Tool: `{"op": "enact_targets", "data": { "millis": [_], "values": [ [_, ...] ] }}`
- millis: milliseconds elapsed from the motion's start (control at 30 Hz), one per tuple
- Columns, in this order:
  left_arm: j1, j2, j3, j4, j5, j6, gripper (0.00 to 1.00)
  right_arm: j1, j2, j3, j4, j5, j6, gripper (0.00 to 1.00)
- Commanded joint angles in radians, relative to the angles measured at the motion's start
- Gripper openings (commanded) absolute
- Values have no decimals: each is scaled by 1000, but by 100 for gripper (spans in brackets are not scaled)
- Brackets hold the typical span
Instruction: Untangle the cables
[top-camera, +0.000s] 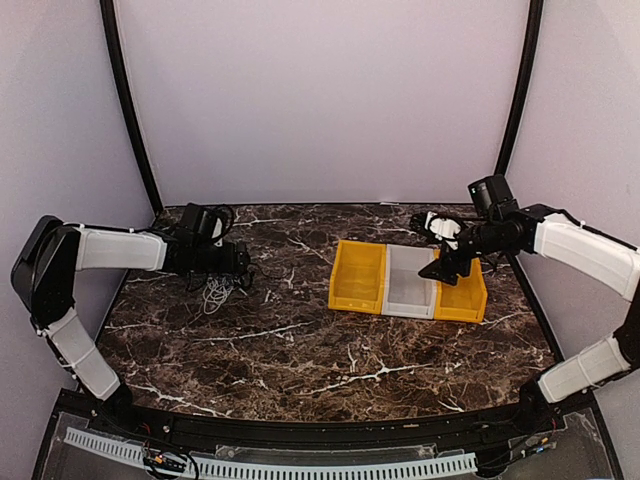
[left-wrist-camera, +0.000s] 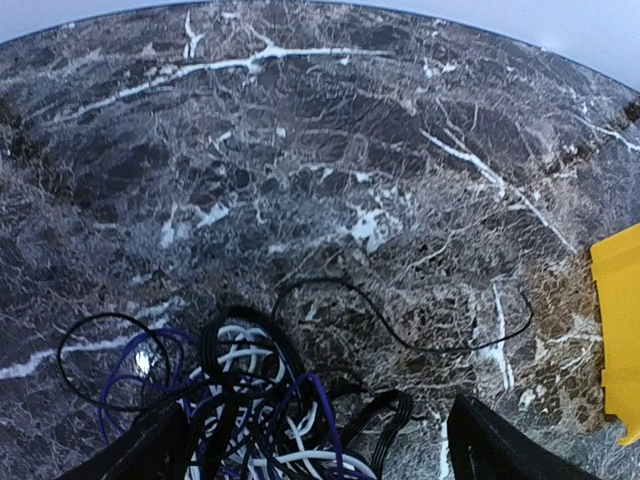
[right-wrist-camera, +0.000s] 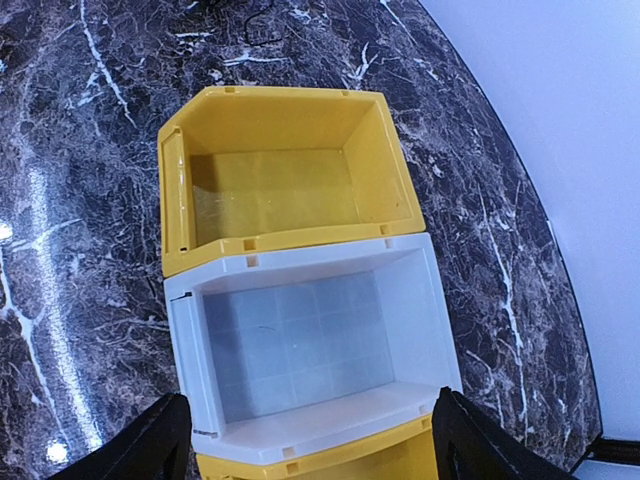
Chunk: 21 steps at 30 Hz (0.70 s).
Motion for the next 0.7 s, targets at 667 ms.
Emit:
{"op": "enact_targets", "data": {
  "millis": [667],
  "values": [
    [-396, -207, -215, -60, 248, -233, 71, 44, 6, -2, -59, -131, 47, 79]
  ]
}}
